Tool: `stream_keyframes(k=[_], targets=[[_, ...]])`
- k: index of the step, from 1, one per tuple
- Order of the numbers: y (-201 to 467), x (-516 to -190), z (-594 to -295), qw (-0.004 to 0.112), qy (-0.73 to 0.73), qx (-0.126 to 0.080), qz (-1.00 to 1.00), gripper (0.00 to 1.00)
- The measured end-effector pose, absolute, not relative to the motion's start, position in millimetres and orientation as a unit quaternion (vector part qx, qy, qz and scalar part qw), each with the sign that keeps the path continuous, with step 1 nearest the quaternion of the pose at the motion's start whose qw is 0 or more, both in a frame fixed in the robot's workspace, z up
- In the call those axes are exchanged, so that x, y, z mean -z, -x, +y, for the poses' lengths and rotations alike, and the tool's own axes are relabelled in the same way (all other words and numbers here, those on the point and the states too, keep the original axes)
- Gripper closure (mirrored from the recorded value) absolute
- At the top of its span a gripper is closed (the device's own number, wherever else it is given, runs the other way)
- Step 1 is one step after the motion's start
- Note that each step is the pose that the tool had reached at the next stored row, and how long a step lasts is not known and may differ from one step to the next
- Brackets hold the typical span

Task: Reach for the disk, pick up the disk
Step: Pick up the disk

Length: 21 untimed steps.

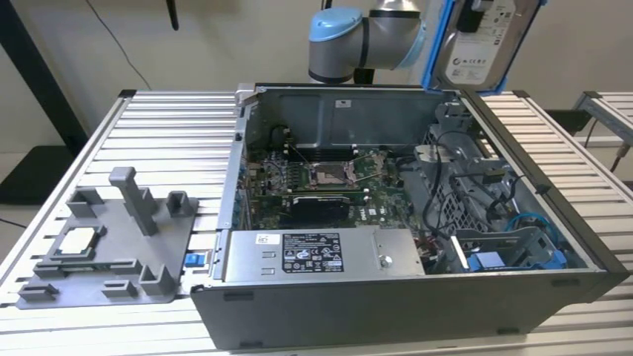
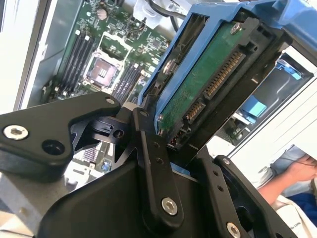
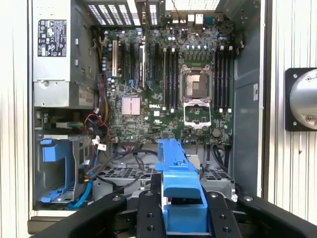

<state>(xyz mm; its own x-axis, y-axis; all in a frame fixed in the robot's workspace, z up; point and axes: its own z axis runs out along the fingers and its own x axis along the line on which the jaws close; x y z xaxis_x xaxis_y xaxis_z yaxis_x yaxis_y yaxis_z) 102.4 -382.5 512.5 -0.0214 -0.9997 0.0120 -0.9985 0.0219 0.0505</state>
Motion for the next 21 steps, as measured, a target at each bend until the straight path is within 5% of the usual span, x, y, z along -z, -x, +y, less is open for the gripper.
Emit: stream_keyframes(k=[21], targets=[[-102.4,-512.4,-414.0,0.022,-0.699,0.014,-0.714,1.0]])
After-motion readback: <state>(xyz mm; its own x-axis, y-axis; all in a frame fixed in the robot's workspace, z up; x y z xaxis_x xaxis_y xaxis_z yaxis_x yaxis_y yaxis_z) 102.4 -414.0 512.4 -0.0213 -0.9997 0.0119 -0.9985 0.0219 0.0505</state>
